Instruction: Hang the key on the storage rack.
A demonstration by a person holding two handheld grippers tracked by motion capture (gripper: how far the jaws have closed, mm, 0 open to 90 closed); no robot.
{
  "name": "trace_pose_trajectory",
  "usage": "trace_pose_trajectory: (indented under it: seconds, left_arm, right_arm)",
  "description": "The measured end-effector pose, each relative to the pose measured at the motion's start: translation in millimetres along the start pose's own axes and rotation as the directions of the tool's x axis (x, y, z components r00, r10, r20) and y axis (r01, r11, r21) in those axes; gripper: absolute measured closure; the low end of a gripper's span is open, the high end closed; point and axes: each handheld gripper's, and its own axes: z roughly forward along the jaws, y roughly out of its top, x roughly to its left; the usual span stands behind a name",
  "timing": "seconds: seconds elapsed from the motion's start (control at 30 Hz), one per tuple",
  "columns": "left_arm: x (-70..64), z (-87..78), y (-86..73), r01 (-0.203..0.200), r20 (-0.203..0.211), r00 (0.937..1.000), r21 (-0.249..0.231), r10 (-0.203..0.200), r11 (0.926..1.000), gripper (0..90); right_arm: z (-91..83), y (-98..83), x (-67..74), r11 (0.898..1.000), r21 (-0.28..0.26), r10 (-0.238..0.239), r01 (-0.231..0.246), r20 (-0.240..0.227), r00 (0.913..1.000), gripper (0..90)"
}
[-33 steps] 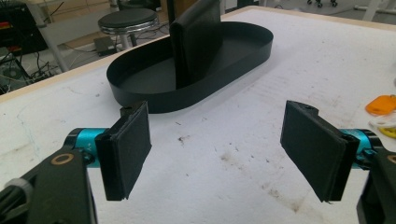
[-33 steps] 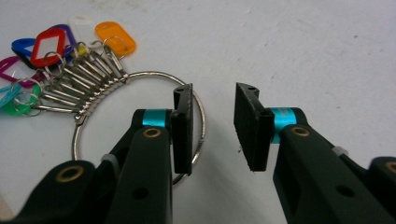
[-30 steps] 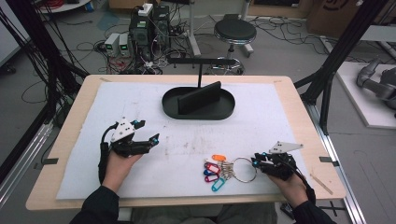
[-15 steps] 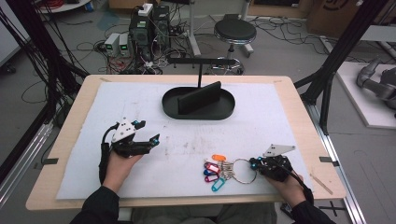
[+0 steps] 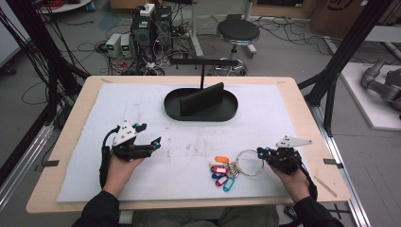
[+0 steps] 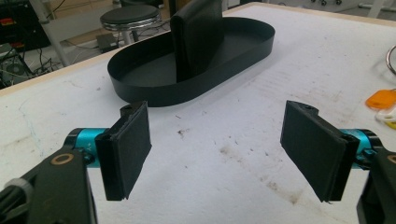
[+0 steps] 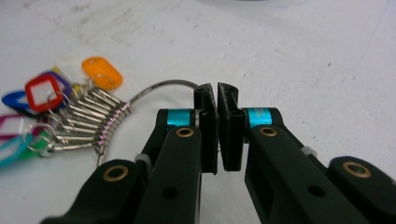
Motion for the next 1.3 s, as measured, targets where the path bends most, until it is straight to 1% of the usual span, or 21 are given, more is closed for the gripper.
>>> trace_pose_trajectory:
  seconds: [0.03, 0.1, 0.23, 0.37, 0.4, 0.43, 0.47, 0.53, 0.6, 0.67, 0.73, 0.8, 0.87, 0.9, 0.97, 1.0, 1.07, 1.13, 1.2, 1.27, 1.3]
  left_arm:
    - [-0.5, -0.5, -0.3, 0.001, -0.001, 1.0, -0.002, -0.001, 1.0, 24.3]
    - [-0.7, -1.7, -0.7, 0.0, -0.003, 1.0, -0.002, 0.0, 1.0, 24.3]
    - [-0.3, -4.7, -1.7, -0.001, -0.009, 1.0, -0.003, 0.0, 1.0, 24.3]
    - [0.0, -7.4, -2.4, 0.004, -0.016, 0.9999, -0.007, -0.004, 1.0, 24.3]
    - [0.0, -8.1, -2.4, 0.004, -0.019, 0.9998, -0.005, -0.004, 1.0, 24.3]
    - [0.0, -8.4, -2.5, 0.007, -0.021, 0.9998, -0.007, -0.007, 1.0, 24.3]
    - [0.0, -8.5, -2.8, 0.009, -0.019, 0.9998, -0.008, -0.009, 0.9999, 24.3]
    - [-0.3, -8.9, -3.1, 0.008, -0.019, 0.9998, -0.006, -0.008, 0.9999, 24.3]
    - [-0.6, -8.9, -3.0, 0.006, -0.016, 0.9999, -0.007, -0.006, 1.0, 24.3]
    - [-0.5, -8.7, -2.8, 0.006, -0.015, 0.9999, -0.009, -0.006, 0.9999, 24.3]
    - [-0.1, -8.3, -2.6, 0.007, -0.013, 0.9999, -0.008, -0.008, 0.9999, 24.3]
    - [0.3, -7.3, -2.2, 0.007, -0.012, 0.9999, -0.007, -0.007, 1.0, 24.3]
    - [0.6, -5.7, -1.3, 0.006, -0.01, 0.9999, -0.008, -0.006, 1.0, 24.3]
    - [0.6, -4.6, -0.7, 0.005, -0.009, 0.9999, -0.01, -0.005, 0.9999, 24.3]
    - [-0.3, -2.2, 0.2, 0.007, -0.002, 1.0, -0.015, -0.007, 0.9999, 24.4]
    - [-0.5, -1.5, 0.7, 0.0, 0.001, 1.0, -0.011, 0.0, 0.9999, 24.3]
    - [-1.7, 0.4, 1.6, -0.003, 0.006, 1.0, -0.01, 0.003, 0.9999, 24.4]
    - [-2.8, 2.0, 2.0, -0.003, 0.009, 1.0, -0.011, 0.003, 0.9999, 24.3]
    - [-3.1, 3.0, 2.2, -0.005, 0.012, 0.9999, -0.01, 0.005, 0.9999, 24.3]
    - [-3.5, 3.6, 2.2, -0.006, 0.013, 0.9999, -0.008, 0.006, 1.0, 24.3]
    - [-3.6, 3.8, 2.2, -0.006, 0.013, 0.9999, -0.007, 0.006, 1.0, 24.3]
  right_arm:
    - [-0.3, 0.9, -0.8, 1.0, -0.009, 0.015, -0.016, -0.003, 0.9999, 88.4]
    - [-0.6, 2.3, -1.7, 0.999, -0.027, 0.028, -0.028, -0.013, 0.9995, 88.4]
    - [-2.0, 6.6, -0.6, 0.998, -0.062, 0.03, -0.032, -0.025, 0.9992, 88.4]
    - [-2.9, 10.3, 2.3, 0.995, -0.093, 0.018, -0.021, -0.035, 0.9992, 90.0]
    - [-4.1, 11.6, 3.2, 0.994, -0.104, 0.028, -0.032, -0.04, 0.9988, 90.0]
    - [-4.9, 13.1, 2.8, 0.992, -0.119, 0.024, -0.028, -0.04, 0.9989, 90.0]
    - [-5.0, 13.7, 3.1, 0.992, -0.119, 0.029, -0.035, -0.046, 0.9985, 90.0]
    - [-2.7, 13.4, 3.1, 0.994, -0.107, 0.026, -0.031, -0.047, 0.9986, 90.0]
    - [-2.1, 12.2, 2.1, 0.995, -0.094, 0.037, -0.041, -0.047, 0.9982, 90.0]
    - [-2.8, 10.9, -0.9, 0.995, -0.093, 0.042, -0.045, -0.035, 0.9985, 90.0]
    - [-2.4, 7.7, -3.5, 0.996, -0.072, 0.049, -0.05, -0.023, 0.9985, 90.0]
    - [-0.1, 1.3, -6.2, 0.998, -0.029, 0.057, -0.057, -0.008, 0.9983, 84.9]
    - [1.8, -3.0, -6.7, 0.998, 0.021, 0.061, -0.061, 0.01, 0.9981, 83.4]
    - [2.7, -5.0, -7.0, 0.998, 0.043, 0.054, -0.055, 0.021, 0.9983, 81.7]
    - [4.7, -8.0, -6.6, 0.995, 0.079, 0.058, -0.06, 0.024, 0.998, 78.6]
    - [6.1, -9.3, -6.3, 0.994, 0.092, 0.054, -0.057, 0.032, 0.998, 76.9]
    - [9.4, -11.0, -6.0, 0.991, 0.123, 0.049, -0.052, 0.029, 0.9984, 76.2]
    - [13.0, -12.6, -4.9, 0.987, 0.154, 0.039, -0.044, 0.035, 0.9986, 76.1]
    - [13.5, -12.9, -3.5, 0.987, 0.156, 0.02, -0.026, 0.043, 0.9989, 77.0]
    - [13.9, -13.4, -1.6, 0.988, 0.154, 0.002, -0.011, 0.057, 0.9984, 80.7]
    - [13.8, -13.3, -1.0, 0.988, 0.156, -0.001, -0.008, 0.061, 0.9981, 85.1]
